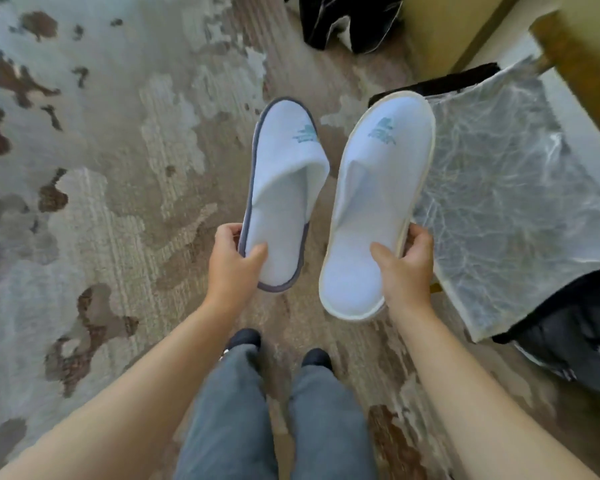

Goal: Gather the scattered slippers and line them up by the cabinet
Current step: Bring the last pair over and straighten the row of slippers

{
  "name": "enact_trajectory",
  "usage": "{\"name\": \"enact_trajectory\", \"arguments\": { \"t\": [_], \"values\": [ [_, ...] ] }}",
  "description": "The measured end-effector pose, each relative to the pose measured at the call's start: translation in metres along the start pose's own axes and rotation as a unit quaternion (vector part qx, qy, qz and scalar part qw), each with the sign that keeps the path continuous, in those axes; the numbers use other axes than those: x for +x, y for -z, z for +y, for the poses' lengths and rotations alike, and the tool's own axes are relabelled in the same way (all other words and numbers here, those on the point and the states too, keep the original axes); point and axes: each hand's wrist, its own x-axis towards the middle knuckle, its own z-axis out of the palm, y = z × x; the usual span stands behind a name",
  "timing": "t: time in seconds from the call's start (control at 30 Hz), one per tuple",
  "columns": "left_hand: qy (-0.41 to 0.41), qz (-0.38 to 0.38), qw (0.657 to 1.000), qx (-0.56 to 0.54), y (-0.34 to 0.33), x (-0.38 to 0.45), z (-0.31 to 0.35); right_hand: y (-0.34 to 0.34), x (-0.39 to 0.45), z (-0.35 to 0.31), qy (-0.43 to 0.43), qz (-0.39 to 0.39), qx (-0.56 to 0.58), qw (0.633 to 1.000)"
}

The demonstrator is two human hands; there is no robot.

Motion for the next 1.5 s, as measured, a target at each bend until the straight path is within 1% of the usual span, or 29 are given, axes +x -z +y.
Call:
{"name": "enact_trajectory", "arguments": {
  "t": [0.17,0.23,0.33,0.5,0.6,0.73,0.83,0.97,1.03,1.1,1.23,1.3,1.4,1.5],
  "values": [
    [-0.060,-0.118,0.991,0.009,-0.010,-0.010,0.044,0.034,-0.044,-0.027,-0.004,0.147,0.023,0.989],
    [-0.081,-0.173,0.981,0.019,-0.015,-0.020,0.056,0.046,-0.071,-0.030,-0.014,0.219,0.030,0.975],
    [-0.116,-0.261,0.956,0.062,-0.027,-0.042,0.067,0.066,-0.119,-0.028,-0.041,0.324,0.058,0.943],
    [-0.164,-0.408,0.888,0.132,-0.058,-0.108,0.072,0.101,-0.213,-0.009,-0.083,0.484,0.108,0.864],
    [-0.209,-0.489,0.831,0.164,-0.075,-0.163,0.066,0.118,-0.279,0.007,-0.108,0.578,0.135,0.797],
    [-0.262,-0.577,0.749,0.194,-0.091,-0.250,0.045,0.136,-0.369,0.031,-0.138,0.676,0.177,0.702],
    [-0.298,-0.636,0.682,0.205,-0.097,-0.326,0.022,0.149,-0.437,0.052,-0.146,0.730,0.201,0.637],
    [-0.328,-0.697,0.605,0.203,-0.097,-0.436,-0.016,0.173,-0.530,0.083,-0.126,0.781,0.232,0.566],
    [-0.335,-0.728,0.564,0.198,-0.096,-0.490,-0.037,0.186,-0.576,0.099,-0.128,0.808,0.226,0.530],
    [-0.327,-0.756,0.531,0.200,-0.094,-0.541,-0.057,0.199,-0.620,0.113,-0.131,0.832,0.218,0.493],
    [-0.305,-0.799,0.473,0.213,-0.091,-0.629,-0.088,0.219,-0.694,0.141,-0.149,0.860,0.228,0.432],
    [-0.302,-0.812,0.449,0.221,-0.094,-0.669,-0.103,0.232,-0.724,0.158,-0.157,0.871,0.227,0.407],
    [-0.298,-0.826,0.419,0.230,-0.107,-0.728,-0.130,0.262,-0.761,0.187,-0.166,0.881,0.231,0.377],
    [-0.279,-0.840,0.399,0.239,-0.135,-0.794,-0.157,0.310,-0.796,0.221,-0.175,0.892,0.235,0.345]
  ]
}}
